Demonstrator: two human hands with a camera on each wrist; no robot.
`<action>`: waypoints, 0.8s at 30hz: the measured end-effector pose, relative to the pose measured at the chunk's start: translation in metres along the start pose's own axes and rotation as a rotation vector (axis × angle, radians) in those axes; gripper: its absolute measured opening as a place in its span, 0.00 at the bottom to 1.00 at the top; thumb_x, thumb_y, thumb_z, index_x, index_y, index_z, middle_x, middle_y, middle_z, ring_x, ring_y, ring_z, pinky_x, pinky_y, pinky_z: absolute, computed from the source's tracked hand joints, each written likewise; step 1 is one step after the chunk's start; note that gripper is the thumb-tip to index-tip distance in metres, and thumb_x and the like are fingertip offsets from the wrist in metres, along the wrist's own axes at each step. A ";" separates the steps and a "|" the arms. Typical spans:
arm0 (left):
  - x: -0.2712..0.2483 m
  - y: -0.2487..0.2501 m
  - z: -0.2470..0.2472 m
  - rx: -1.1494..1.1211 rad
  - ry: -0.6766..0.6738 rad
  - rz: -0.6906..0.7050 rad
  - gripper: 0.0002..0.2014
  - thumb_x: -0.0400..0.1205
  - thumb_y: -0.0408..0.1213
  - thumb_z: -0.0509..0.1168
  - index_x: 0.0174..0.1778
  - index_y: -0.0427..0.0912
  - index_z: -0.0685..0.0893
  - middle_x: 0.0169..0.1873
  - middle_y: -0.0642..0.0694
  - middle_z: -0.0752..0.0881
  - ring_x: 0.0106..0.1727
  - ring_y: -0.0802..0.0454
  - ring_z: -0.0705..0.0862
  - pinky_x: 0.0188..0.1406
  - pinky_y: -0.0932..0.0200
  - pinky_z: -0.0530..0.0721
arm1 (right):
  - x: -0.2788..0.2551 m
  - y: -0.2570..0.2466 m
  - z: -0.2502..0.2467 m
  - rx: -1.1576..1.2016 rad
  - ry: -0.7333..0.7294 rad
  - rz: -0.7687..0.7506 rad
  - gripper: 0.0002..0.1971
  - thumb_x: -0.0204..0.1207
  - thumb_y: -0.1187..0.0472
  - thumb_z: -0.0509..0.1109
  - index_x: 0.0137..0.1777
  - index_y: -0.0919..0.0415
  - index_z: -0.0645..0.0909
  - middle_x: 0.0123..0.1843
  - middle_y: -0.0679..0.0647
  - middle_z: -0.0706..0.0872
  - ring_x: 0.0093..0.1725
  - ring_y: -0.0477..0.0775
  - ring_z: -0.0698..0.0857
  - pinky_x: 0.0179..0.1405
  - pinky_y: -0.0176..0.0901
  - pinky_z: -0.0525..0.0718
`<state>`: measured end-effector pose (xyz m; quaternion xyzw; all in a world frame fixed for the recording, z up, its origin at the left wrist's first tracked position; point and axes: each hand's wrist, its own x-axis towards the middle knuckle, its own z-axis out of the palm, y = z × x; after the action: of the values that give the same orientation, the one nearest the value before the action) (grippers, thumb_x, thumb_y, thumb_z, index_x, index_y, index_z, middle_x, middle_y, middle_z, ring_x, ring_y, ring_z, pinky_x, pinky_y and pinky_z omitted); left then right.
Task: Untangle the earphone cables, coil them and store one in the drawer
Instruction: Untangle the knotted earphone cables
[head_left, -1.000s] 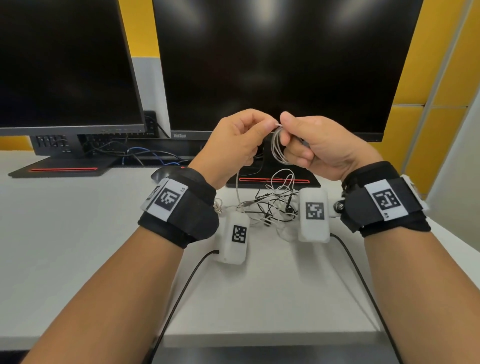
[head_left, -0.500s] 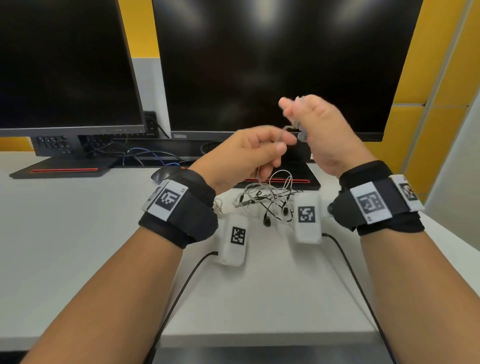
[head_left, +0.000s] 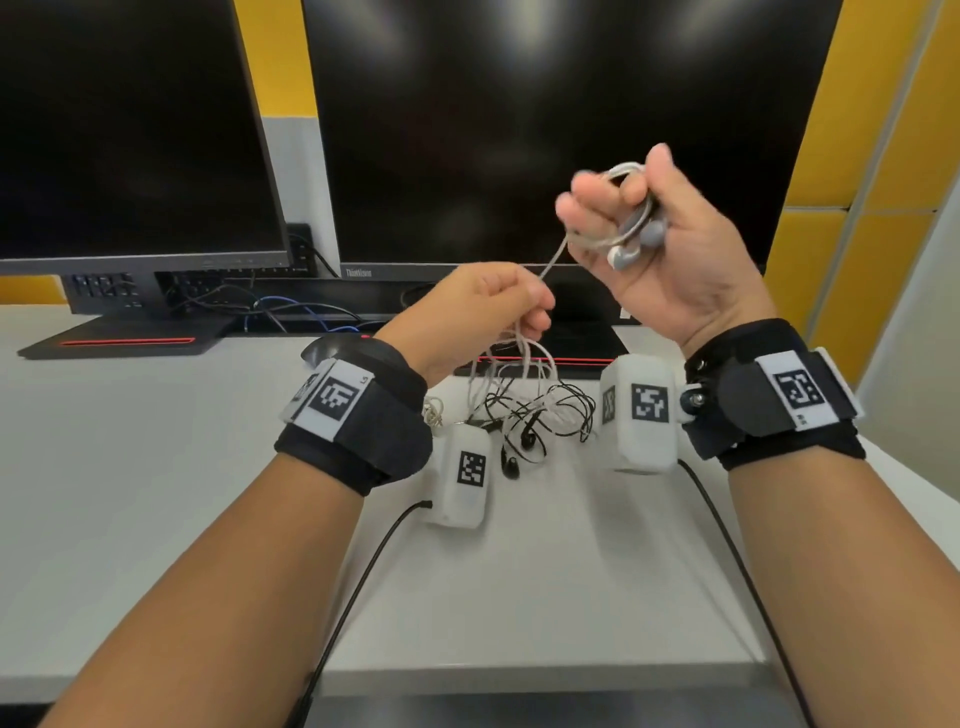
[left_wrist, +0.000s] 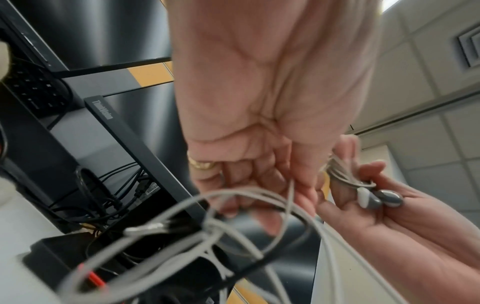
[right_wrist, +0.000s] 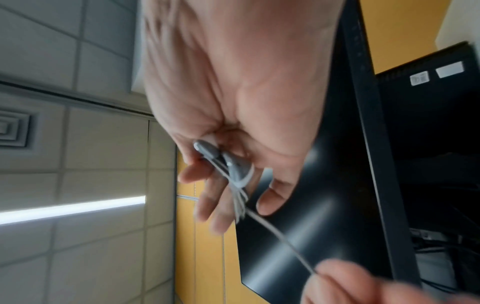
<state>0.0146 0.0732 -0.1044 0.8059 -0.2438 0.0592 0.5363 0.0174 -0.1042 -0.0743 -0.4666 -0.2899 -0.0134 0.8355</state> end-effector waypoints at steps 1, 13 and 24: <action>-0.001 0.000 0.001 0.064 -0.046 -0.015 0.11 0.87 0.38 0.60 0.46 0.46 0.87 0.42 0.52 0.89 0.45 0.60 0.86 0.51 0.62 0.82 | 0.002 0.000 -0.002 -0.023 0.028 -0.049 0.21 0.90 0.50 0.50 0.40 0.58 0.77 0.52 0.54 0.91 0.58 0.53 0.89 0.57 0.48 0.84; 0.003 0.004 -0.004 -0.115 0.198 0.099 0.13 0.88 0.37 0.55 0.40 0.46 0.81 0.39 0.53 0.84 0.45 0.60 0.83 0.53 0.61 0.79 | 0.000 0.016 -0.001 -1.102 -0.062 0.147 0.24 0.87 0.46 0.58 0.32 0.58 0.78 0.23 0.51 0.77 0.30 0.52 0.81 0.47 0.39 0.77; -0.002 0.004 0.001 -0.005 -0.120 0.020 0.11 0.88 0.36 0.57 0.45 0.43 0.84 0.29 0.51 0.83 0.36 0.58 0.85 0.45 0.67 0.85 | 0.003 0.002 -0.004 -0.255 0.021 -0.111 0.18 0.90 0.52 0.52 0.46 0.54 0.81 0.63 0.51 0.88 0.67 0.48 0.85 0.67 0.48 0.79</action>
<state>0.0112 0.0720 -0.1025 0.8043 -0.2835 0.0155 0.5220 0.0223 -0.1052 -0.0763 -0.5520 -0.3025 -0.1011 0.7704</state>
